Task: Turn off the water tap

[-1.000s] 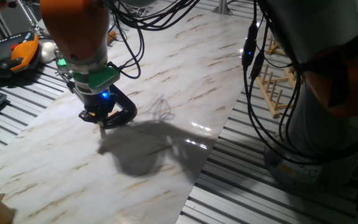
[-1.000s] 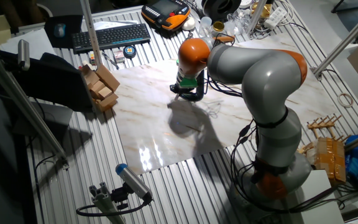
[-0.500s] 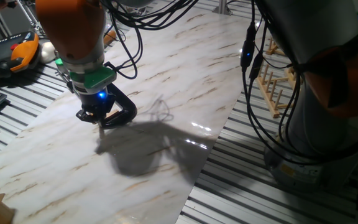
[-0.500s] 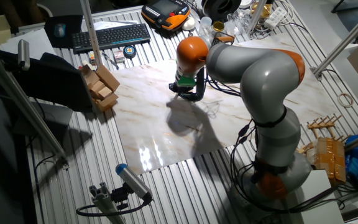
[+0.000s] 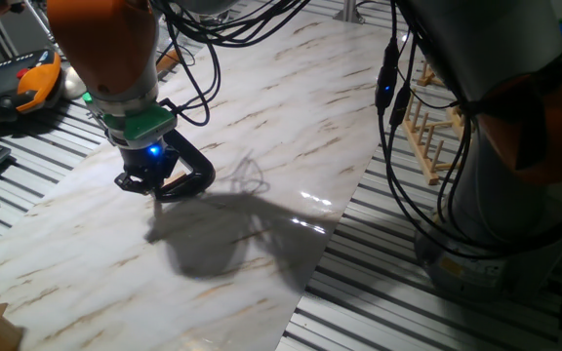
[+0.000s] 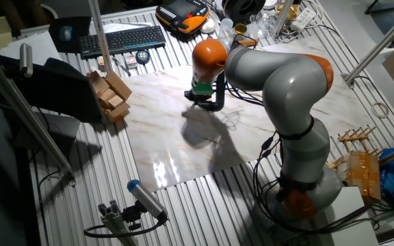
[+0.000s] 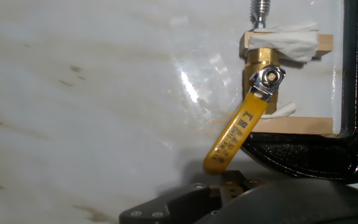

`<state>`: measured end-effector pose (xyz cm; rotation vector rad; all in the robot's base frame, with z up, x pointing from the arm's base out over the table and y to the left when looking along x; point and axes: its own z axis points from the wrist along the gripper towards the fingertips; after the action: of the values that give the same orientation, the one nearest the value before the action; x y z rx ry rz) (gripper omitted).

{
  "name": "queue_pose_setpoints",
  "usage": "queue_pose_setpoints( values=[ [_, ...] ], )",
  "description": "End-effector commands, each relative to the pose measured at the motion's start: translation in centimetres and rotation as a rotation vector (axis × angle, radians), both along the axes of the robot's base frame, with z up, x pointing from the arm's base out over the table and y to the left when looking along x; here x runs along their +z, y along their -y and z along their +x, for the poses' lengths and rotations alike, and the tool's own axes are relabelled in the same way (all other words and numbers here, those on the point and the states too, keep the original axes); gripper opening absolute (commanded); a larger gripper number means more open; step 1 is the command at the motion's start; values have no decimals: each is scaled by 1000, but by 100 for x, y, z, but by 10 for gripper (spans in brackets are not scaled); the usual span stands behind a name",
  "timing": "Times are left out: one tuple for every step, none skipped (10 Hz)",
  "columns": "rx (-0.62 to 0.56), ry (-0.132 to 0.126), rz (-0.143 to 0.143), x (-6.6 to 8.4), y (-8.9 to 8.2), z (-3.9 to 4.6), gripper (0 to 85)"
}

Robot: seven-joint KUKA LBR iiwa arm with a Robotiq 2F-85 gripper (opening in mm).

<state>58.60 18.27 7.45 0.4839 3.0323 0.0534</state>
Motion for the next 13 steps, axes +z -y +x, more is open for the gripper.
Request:
queue_pose_setpoints(
  values=[
    [-1,0,0,-2,-5,4,0],
    [-4,2,2,0,-11,10,0],
    [-9,2,1,5,-11,14,0],
    [-15,-1,-4,10,-4,20,0],
    [-17,-4,-8,17,13,27,0],
    [-16,-6,-10,21,28,24,0],
    [-15,-6,-10,13,45,20,0],
    [-15,-6,-8,6,42,24,0],
    [-16,-6,-7,6,27,28,0],
    [-20,-6,-6,13,10,33,0],
    [-24,-6,-7,21,-10,45,0],
    [-26,-5,-7,19,-15,55,0],
    [-26,-2,-6,9,-17,63,0]
  ],
)
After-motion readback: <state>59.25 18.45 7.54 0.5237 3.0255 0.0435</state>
